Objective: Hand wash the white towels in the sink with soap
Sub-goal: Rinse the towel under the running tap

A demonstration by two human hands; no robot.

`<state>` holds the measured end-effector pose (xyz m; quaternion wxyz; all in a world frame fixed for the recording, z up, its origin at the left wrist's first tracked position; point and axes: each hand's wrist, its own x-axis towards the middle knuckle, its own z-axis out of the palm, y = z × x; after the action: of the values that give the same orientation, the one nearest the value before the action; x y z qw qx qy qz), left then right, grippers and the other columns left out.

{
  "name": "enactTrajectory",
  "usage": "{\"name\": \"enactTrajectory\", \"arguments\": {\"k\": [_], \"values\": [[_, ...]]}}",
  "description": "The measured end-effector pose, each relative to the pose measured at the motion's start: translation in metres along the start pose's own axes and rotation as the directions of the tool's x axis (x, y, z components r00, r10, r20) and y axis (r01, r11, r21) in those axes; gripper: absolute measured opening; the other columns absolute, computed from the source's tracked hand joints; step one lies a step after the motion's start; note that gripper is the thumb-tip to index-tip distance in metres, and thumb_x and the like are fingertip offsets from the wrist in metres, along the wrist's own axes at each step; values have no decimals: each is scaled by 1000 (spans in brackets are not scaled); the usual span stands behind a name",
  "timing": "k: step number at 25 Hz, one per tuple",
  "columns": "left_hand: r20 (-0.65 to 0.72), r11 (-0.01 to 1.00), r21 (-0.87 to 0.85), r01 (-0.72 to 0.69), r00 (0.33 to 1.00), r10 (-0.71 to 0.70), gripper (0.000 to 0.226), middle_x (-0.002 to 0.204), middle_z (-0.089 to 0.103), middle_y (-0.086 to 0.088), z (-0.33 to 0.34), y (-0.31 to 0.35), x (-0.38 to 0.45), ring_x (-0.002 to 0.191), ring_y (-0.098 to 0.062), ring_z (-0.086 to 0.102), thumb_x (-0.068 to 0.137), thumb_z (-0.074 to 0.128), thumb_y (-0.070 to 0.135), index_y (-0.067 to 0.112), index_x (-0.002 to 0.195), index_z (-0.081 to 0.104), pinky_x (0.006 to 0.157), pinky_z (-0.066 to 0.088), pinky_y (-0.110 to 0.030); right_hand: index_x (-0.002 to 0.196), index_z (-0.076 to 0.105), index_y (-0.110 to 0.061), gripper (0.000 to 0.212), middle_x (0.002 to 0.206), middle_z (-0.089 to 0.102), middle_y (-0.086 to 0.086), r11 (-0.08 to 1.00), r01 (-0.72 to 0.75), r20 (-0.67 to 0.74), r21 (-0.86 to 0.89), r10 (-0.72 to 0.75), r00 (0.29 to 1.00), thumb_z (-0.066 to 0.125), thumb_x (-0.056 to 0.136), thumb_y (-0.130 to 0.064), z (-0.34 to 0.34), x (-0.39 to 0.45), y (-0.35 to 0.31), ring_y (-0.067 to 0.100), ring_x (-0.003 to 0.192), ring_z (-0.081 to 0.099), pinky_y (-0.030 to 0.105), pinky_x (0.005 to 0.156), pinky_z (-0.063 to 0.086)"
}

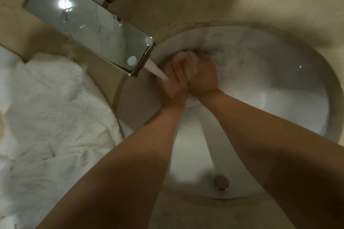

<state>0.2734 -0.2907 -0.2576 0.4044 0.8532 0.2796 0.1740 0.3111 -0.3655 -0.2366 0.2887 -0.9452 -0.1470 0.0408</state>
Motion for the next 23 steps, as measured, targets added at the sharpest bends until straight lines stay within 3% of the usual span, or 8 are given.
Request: {"name": "enactTrajectory", "arguments": {"k": [3,5,7,11,14,17,20,23], "values": [[49,999,-51,-4,999,7,47,92,72,-13,-6,6,1,88,-28,67,100,37,38,6,95,71,80,42,-18,84,64,-1,22,80,64,18,997,71,-71,-5,-71,995,60,89,-21,-4,-4,-8,33,72,63,26,60,42],[98,996,-64,64,994,-57,48,94,71,-15,-11,9,-1,87,-28,67,98,38,42,6,99,69,77,40,-19,107,60,-4,35,103,62,16,971,-179,49,161,173,984,54,95,-36,-15,-9,-14,30,91,59,23,71,33],[79,985,14,170,982,-170,55,99,71,-14,-21,14,-4,93,-29,66,95,40,51,4,102,68,81,41,-22,122,53,-8,51,119,56,13,911,-373,83,177,363,928,52,95,-51,-22,-19,-14,27,105,54,20,78,29],[85,895,254,366,914,-398,85,116,67,-20,-34,24,-17,113,-36,60,85,38,75,1,117,65,99,46,-39,127,53,-10,53,121,54,15,885,-439,138,154,421,896,50,96,-54,-32,-30,-24,31,108,53,26,78,31],[261,782,78,619,744,-615,66,99,72,-9,-36,30,0,96,-26,67,83,55,70,9,104,69,80,52,-28,129,52,-7,48,124,53,16,851,-473,157,228,448,880,52,98,-44,-34,-30,-31,32,112,51,27,80,31],[317,680,-179,711,696,-644,34,76,67,9,-53,40,-5,68,-4,61,90,66,49,15,92,70,51,38,-4,134,50,-11,45,130,53,15,866,-400,137,299,376,916,52,98,-37,-37,-37,-39,30,119,48,30,93,36],[328,624,-372,687,726,-604,29,89,68,6,-72,46,-12,74,-1,63,88,71,40,17,105,66,64,46,-10,133,51,-16,48,127,57,12,827,-377,145,416,348,926,49,93,-42,-35,-43,-46,28,116,51,37,98,44],[365,701,-352,620,781,-507,43,100,69,7,-81,50,-10,90,-10,67,72,68,56,30,105,60,81,52,-24,129,52,-14,53,120,59,11,734,-396,135,552,390,911,45,86,-44,-33,-44,-50,24,108,56,39,95,48]]}}
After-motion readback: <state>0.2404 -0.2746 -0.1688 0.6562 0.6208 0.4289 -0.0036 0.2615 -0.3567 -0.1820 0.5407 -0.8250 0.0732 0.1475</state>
